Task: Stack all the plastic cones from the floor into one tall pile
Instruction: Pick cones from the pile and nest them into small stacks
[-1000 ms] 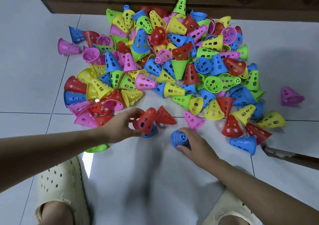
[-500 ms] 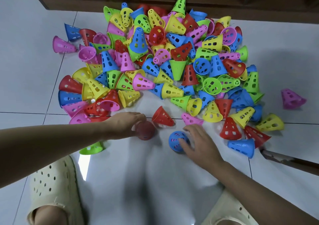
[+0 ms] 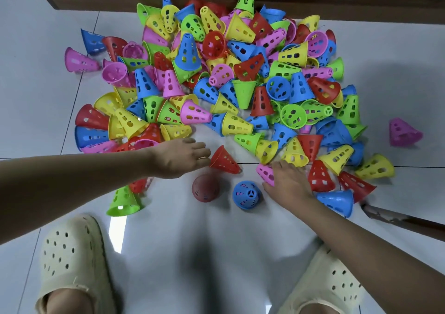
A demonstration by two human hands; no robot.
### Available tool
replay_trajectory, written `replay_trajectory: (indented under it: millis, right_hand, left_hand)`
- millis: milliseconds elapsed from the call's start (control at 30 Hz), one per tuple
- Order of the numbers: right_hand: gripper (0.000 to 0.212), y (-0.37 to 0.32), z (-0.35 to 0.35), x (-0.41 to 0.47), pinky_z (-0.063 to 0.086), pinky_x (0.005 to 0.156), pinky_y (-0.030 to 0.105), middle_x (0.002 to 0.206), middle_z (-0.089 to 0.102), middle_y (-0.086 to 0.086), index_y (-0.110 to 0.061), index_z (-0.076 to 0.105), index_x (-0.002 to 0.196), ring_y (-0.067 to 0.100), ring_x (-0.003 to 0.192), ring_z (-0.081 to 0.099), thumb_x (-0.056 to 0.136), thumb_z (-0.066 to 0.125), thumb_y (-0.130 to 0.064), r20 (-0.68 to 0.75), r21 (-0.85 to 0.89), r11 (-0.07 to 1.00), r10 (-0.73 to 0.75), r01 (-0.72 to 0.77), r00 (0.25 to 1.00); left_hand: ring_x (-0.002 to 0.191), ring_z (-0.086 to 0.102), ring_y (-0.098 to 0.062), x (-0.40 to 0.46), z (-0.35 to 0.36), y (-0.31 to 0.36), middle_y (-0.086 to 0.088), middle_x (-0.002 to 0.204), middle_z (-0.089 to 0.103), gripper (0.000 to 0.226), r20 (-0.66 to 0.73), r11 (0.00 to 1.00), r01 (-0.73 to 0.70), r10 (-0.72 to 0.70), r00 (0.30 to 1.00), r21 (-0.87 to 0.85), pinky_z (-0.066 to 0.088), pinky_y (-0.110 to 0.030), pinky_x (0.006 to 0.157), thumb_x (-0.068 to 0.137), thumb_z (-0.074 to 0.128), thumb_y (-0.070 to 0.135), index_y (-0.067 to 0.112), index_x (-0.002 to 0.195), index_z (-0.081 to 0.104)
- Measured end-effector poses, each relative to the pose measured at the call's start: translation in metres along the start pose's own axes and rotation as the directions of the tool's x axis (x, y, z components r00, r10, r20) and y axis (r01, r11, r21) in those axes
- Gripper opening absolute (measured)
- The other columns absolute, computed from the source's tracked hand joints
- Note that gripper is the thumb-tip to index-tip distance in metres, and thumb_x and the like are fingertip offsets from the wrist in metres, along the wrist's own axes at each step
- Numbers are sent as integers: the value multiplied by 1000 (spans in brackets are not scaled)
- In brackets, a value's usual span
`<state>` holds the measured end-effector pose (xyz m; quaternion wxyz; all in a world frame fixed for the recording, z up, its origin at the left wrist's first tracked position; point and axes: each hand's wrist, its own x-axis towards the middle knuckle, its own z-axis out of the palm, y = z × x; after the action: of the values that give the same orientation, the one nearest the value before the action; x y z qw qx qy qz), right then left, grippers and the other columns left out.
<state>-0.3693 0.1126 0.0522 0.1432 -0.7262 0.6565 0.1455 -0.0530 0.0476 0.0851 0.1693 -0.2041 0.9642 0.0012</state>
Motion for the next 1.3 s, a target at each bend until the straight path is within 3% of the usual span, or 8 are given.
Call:
replay_trajectory:
  millis: [133, 233, 467, 633, 733, 967, 1067, 1300]
  right_hand:
    - [45, 4, -6, -11, 39, 95, 42, 95, 59, 5, -14, 66, 107, 30, 103, 51, 81, 66, -51, -163, 265, 964, 22, 22, 986]
    - [35, 5, -19, -23, 39, 85, 37, 84, 53, 0, -15, 68, 103, 23, 94, 44, 81, 75, -42, -207, 553, 833, 116, 18, 971]
    - [24, -8, -34, -49, 49, 74, 28, 93, 66, -4, -22, 66, 103, 11, 85, 59, 84, 77, -31, -170, 839, 538, 123, 78, 978]
    - [35, -15, -27, -64, 52, 81, 23, 101, 67, -8, -21, 64, 108, 9, 97, 63, 78, 83, -24, -212, 851, 504, 69, 149, 975]
    - [41, -19, -20, -67, 54, 84, 29, 104, 65, -9, -22, 62, 109, 12, 102, 63, 75, 86, -21, -205, 841, 510, -6, 180, 979]
    - [47, -21, -5, -63, 48, 93, 20, 118, 52, -18, -27, 61, 120, 1, 113, 54, 79, 82, -29, -218, 738, 623, -144, 260, 965]
    - [49, -20, 7, -60, 48, 94, 22, 119, 50, -17, -29, 59, 125, 2, 114, 52, 81, 79, -34, -187, 698, 667, -181, 260, 966]
    - [52, -20, 19, -55, 50, 95, 30, 122, 55, -11, -27, 59, 128, 8, 110, 54, 81, 79, -36, -149, 633, 732, -207, 254, 967]
  left_hand:
    - [145, 33, -28, 25, -11, 8, -12, 161, 30, 66, 29, 999, 35, -35, 999, -22, 30, -39, 117, 90, 54, 11, 11, 153, 31]
    - [154, 12, -25, 37, -18, 12, -10, 167, 9, 84, 155, 999, 31, -26, 988, -28, 16, -41, 125, 87, 55, 16, 14, 158, 11]
    - [152, 19, -28, 53, -31, 12, -11, 166, 17, 67, 60, 998, -57, 59, 996, -33, 18, -40, 123, 95, 45, 9, 17, 156, 19]
    - [143, 34, -30, 69, -33, 17, -11, 161, 28, 57, -15, 984, -156, 155, 988, -89, 31, -45, 118, 103, 37, 44, 25, 155, 27]
    - [143, 34, -29, 78, -28, 23, -7, 160, 29, 54, 38, 980, -139, 146, 989, -144, 30, -42, 118, 104, 33, 50, 32, 155, 30]
    - [112, 56, -27, 68, -16, 9, -3, 126, 57, 48, 73, 964, -6, 26, 997, -265, 50, -41, 93, 97, 53, 49, 27, 139, 47]
    - [100, 60, -23, 52, -8, -4, 4, 113, 60, 42, 72, 970, 73, -58, 996, -233, 53, -40, 85, 101, 40, 56, 32, 134, 48]
    - [119, 54, -23, 15, 9, -13, 0, 125, 58, 54, 229, 968, 213, -179, 957, -134, 34, -36, 110, 95, 60, 44, 20, 141, 45]
